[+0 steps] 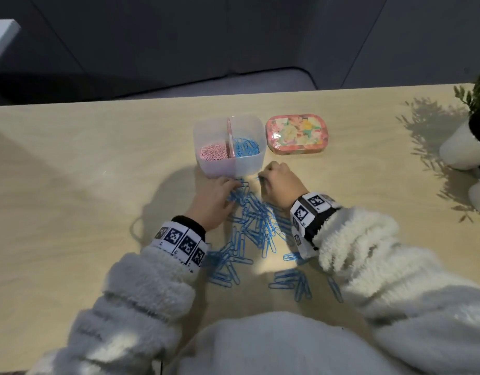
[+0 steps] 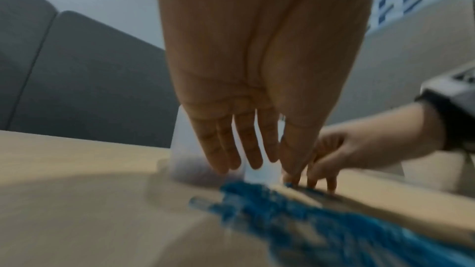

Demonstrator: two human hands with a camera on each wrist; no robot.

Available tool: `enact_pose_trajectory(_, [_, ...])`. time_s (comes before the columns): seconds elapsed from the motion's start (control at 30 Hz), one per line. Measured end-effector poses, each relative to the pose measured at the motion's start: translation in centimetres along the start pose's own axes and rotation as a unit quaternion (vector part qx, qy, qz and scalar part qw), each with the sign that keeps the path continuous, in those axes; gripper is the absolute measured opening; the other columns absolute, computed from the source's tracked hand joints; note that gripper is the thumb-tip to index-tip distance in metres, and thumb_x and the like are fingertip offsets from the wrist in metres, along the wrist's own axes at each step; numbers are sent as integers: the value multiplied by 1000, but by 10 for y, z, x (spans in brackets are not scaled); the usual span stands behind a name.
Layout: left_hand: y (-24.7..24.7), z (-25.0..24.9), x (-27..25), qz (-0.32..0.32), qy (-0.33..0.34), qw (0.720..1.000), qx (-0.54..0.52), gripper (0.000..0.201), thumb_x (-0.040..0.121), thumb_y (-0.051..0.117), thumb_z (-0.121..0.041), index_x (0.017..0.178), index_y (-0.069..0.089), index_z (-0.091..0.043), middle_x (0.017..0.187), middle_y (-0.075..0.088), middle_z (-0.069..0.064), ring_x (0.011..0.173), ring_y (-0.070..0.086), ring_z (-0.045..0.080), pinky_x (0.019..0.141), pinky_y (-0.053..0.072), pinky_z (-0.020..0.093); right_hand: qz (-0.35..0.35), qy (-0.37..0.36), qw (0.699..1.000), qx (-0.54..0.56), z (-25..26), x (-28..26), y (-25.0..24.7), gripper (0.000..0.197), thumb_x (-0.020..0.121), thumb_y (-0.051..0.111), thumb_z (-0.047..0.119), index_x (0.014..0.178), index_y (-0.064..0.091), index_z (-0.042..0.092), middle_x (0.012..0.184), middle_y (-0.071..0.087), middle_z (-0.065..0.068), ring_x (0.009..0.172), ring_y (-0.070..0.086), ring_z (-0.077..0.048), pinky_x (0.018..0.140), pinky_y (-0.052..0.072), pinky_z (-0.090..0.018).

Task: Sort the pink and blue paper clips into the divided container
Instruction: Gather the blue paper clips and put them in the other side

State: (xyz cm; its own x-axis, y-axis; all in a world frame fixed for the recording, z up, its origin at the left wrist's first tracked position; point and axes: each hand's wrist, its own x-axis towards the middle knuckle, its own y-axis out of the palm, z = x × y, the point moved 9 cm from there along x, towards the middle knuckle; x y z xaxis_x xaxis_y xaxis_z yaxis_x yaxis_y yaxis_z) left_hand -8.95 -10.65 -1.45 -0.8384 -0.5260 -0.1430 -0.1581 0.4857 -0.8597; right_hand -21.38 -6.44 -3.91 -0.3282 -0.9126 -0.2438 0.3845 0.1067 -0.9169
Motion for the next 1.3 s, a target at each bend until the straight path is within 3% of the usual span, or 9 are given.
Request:
enact_pose_trajectory(0.07, [12,4,-5,37,-3,999,20,58,81,51,0,137,37,-9,142,40,11,132,36,26,107,32,34,33,-24,999,-6,13,-10,14,29,92,41,14,108,63,5,111,52,-18,104,46,-35,85,47,-46])
enact_pose_trajectory(0.17, [18,5,-3,32,1,999,35,63,83,48,1,141,25,-4,146,34,14,136,30,27,112,28,36,62,-45,996,39,21,-15,20,29,88,42,11,106,64,5,108,55,-19,104,51,-38,88,47,-48])
enact_pose_trajectory(0.23, [21,8,0,23,-5,999,36,62,82,48,1,140,27,-1,142,38,18,133,33,31,113,28,38,40,-27,997,66,20,-11,11,29,89,49,20,111,60,5,113,53,-18,109,50,-36,92,46,-47])
enact_pose_trajectory(0.33, [19,12,1,7,-2,1000,5,60,78,52,0,136,35,-1,135,45,20,127,40,34,110,31,40,70,-39,996,35,27,-7,10,60,75,68,45,122,50,12,123,47,-11,115,41,-28,93,44,-42])
enact_pose_trajectory(0.43, [20,13,-4,22,24,998,-48,60,74,61,-10,131,44,-4,126,54,19,118,49,32,103,39,43,92,-90,991,-21,40,-10,20,77,66,75,48,131,43,20,123,44,-8,116,38,-27,88,44,-38])
enact_pose_trajectory(0.57, [22,22,-12,32,-6,998,-54,59,69,76,-21,120,51,-9,115,58,11,103,55,26,91,46,41,80,-108,991,13,47,-20,29,64,75,72,30,132,45,21,119,45,-10,112,39,-27,89,46,-42])
enact_pose_trajectory(0.77, [23,20,-14,-6,-35,999,-24,24,80,64,-15,102,62,-7,102,60,12,94,57,28,78,39,31,73,-83,992,53,42,-34,27,41,75,72,25,109,53,13,109,54,-10,107,42,-28,85,45,-43])
enact_pose_trajectory(1.0, [27,20,-13,6,-36,999,-13,23,84,60,-15,104,61,-5,102,59,15,94,56,32,78,40,37,68,-75,991,87,34,-34,23,37,71,75,30,101,58,13,87,53,-3,99,42,-20,78,44,-39])
enact_pose_trajectory(1.3, [24,18,-18,2,-29,999,-17,18,85,56,-12,100,60,-4,100,60,17,94,56,35,80,43,43,88,-70,975,192,26,-29,20,18,73,74,16,80,56,14,76,53,-2,71,49,-19,67,38,-30])
